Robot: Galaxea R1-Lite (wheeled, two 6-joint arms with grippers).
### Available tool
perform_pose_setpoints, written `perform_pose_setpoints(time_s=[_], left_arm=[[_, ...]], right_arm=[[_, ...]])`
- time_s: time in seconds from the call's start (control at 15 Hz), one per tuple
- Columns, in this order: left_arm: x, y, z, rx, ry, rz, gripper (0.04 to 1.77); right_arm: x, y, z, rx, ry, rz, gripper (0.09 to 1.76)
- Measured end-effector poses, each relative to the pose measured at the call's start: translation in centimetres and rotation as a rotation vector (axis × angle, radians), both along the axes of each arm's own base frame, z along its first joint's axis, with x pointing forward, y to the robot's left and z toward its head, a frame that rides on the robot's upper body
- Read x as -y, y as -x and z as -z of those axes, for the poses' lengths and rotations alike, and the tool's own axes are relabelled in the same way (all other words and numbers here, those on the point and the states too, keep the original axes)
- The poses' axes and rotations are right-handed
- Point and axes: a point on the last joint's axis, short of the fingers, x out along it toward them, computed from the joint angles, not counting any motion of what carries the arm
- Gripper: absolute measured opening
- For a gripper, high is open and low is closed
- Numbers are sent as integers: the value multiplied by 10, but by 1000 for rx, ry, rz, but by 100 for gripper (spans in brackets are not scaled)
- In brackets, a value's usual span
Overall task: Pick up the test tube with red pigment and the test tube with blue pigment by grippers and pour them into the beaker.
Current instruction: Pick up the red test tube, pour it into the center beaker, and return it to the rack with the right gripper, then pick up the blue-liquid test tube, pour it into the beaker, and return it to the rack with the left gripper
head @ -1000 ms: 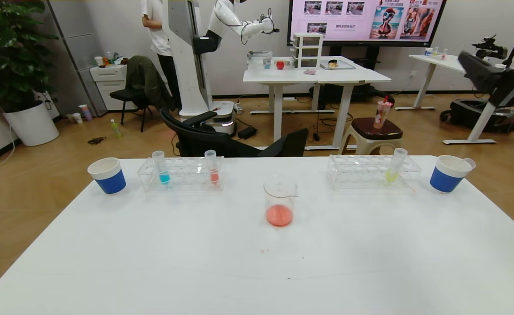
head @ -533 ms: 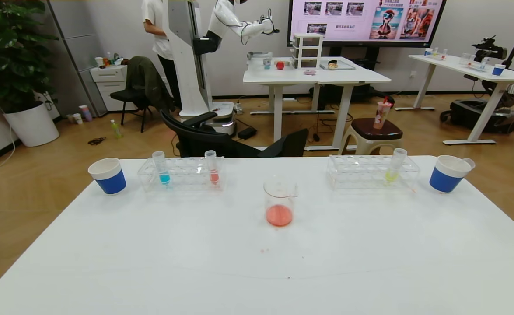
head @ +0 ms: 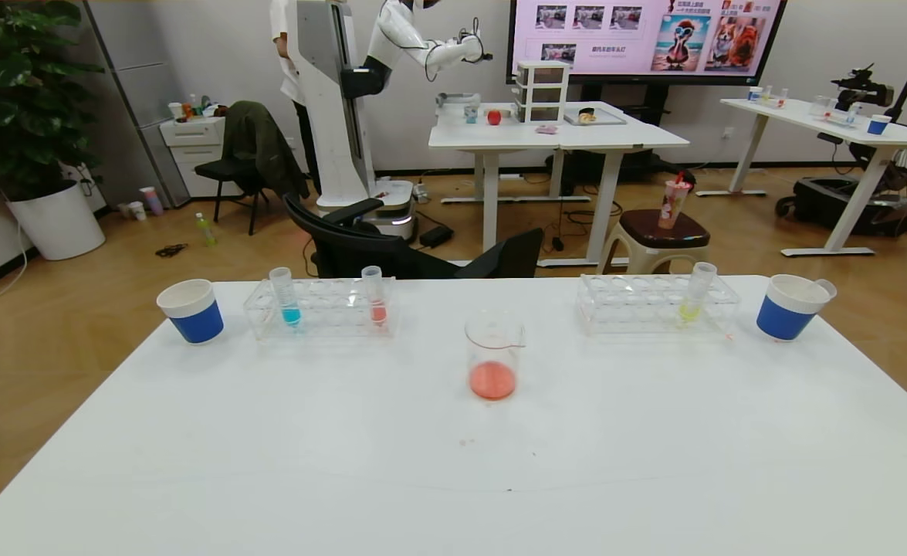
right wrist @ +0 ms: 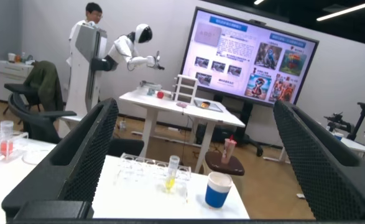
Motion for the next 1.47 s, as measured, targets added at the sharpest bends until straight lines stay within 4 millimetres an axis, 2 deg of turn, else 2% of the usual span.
perform_pose_setpoints(time_s=[0.13, 0.27, 0.53, 0.73, 0.93, 1.2, 1.47], left_arm=[[0, 0, 0, 0, 0, 0, 175], [0, 0, 0, 0, 0, 0, 175], [0, 0, 0, 0, 0, 0, 175], [0, 0, 0, 0, 0, 0, 175], [0, 0, 0, 0, 0, 0, 175], [0, 0, 0, 0, 0, 0, 175], [0, 0, 0, 0, -5, 0, 175]], right_arm=[[-1, 16, 26, -32, 12, -15, 174], [-1, 18, 53, -63, 22, -31, 174], [-2, -3, 101, -98, 23, -33, 174], [-2, -19, 144, -328, 4, -26, 174], [0, -21, 160, -466, -35, 47, 174], [0, -21, 164, -501, -132, 33, 174], [1, -21, 164, -502, -144, 32, 174]])
